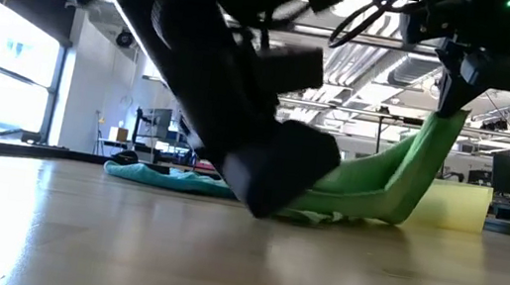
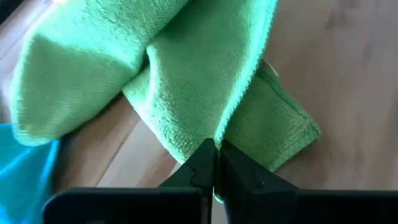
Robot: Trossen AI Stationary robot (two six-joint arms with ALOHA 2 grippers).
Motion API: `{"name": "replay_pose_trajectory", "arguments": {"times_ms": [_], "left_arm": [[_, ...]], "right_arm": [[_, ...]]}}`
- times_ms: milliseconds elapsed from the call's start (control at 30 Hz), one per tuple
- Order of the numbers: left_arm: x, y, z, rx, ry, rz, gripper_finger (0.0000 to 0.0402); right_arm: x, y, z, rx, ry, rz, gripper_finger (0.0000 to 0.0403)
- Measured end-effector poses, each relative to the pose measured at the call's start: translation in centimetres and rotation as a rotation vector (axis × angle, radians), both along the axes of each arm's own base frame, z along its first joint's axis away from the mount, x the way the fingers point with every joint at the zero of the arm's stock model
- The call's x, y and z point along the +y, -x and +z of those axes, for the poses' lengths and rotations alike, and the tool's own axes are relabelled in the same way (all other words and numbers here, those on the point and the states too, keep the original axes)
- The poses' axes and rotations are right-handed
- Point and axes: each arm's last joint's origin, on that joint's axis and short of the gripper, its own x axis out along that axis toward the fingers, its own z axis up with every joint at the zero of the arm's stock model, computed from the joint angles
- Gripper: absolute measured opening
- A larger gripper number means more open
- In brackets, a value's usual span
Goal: Roll microfiber towels into tight, uniform cylinder then place into a basket
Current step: Roll the green towel
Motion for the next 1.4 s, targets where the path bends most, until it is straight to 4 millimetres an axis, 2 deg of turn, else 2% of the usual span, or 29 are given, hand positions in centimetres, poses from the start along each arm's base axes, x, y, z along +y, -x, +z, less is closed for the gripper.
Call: {"name": "replay_pose_trajectory", "arguments": {"times_ms": [100, 300, 500, 700, 900, 1133, 1200, 1267, 1400], "left_arm": [[-0.2, 1.0, 2.1, 0.065, -0.017, -0.036, 0.0007], [0.1, 3.2, 8.8, 0.131, -0.059, -0.154, 0.0002], [1.0, 6.2, 16.0, 0.162, -0.133, -0.336, 0.0001], [2.1, 9.1, 20.9, 0.225, -0.289, -0.52, 0.0001], [3.4, 11.0, 23.8, 0.215, -0.408, -0.509, 0.0001], [4.2, 12.5, 25.8, 0.199, -0.534, -0.401, 0.0001], [4.1, 12.6, 25.9, 0.169, -0.498, -0.407, 0.0001], [3.5, 12.6, 25.7, 0.125, -0.4, -0.473, 0.0001], [1.6, 12.7, 25.2, 0.083, -0.123, -0.784, 0.0001]], "right_arm": [[0.2, 0.1, 0.0, 0.001, -0.01, 0.005, 0.0], [0.4, 0.8, 1.5, -0.057, -0.066, 0.009, 0.0], [1.1, 1.3, 6.0, -0.291, -0.135, 0.034, 0.0], [2.1, 1.7, 10.3, -0.524, -0.127, 0.133, 0.0], [2.6, 2.1, 13.3, -0.659, -0.062, 0.21, 0.0], [1.9, 2.4, 16.1, -0.793, 0.078, 0.173, 0.0], [2.0, 2.3, 16.4, -0.818, 0.027, 0.156, 0.0], [2.3, 2.1, 16.2, -0.802, -0.096, 0.16, 0.0], [3.2, 2.3, 15.7, -0.694, -0.351, 0.203, 0.0]]}}
